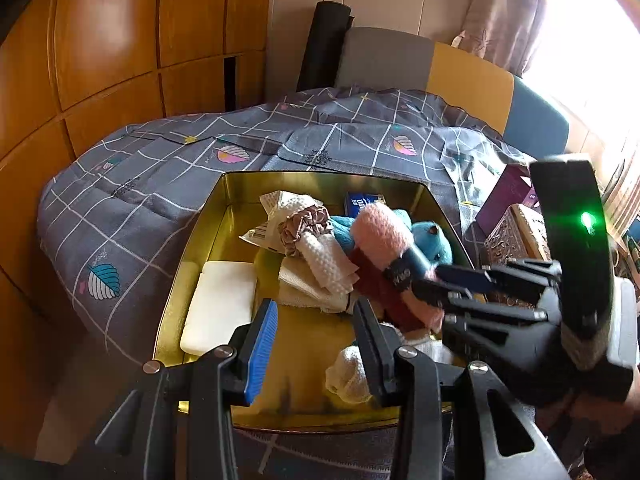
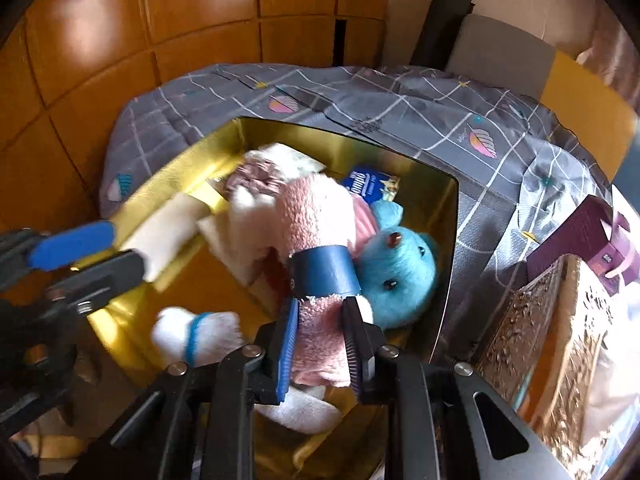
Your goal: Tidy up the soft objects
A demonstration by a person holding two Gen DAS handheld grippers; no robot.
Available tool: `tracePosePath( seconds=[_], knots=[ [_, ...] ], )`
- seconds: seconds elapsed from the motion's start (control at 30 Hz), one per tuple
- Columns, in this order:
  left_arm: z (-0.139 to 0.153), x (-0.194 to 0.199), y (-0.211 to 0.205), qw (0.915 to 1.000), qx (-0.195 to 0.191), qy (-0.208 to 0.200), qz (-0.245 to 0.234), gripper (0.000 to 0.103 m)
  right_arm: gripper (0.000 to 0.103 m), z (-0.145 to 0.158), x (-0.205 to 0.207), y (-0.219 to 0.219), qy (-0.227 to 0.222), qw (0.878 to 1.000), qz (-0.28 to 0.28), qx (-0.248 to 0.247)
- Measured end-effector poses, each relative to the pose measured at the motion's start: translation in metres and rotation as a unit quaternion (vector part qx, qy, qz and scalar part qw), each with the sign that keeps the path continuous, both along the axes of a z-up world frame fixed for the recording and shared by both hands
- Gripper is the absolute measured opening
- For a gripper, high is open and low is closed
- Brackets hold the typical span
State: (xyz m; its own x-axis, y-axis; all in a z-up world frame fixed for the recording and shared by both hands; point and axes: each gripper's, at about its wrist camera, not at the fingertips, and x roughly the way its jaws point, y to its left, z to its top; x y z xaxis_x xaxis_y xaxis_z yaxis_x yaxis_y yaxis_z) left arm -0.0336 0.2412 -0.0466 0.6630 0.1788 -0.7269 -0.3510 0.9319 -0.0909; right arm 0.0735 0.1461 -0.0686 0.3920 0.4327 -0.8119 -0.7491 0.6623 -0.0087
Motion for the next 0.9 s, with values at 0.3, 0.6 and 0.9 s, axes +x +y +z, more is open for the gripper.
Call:
tracePosePath(
  seconds=[0.3, 0.6, 0.9],
  knots=[
    [0.002, 0.0, -0.002, 0.9999, 0.008, 0.0, 0.006, 0.039, 0.025, 0.003, -0.002, -0.015, -0.001, 1.0, -0.018, 0.02],
    [0.008, -0.001, -0.011, 0.9996, 0.022, -0.01, 0.011, 0.04, 0.05, 0.023, -0.026, -0.04, -0.056, 0.996, -0.06, 0.042],
    [0.015, -0.002, -0.027, 0.9993, 0.032, -0.019, 0.003, 0.04, 0.069, 0.041, -0.038, -0.072, -0.095, 0.986, -0.123, 0.06]
  ],
)
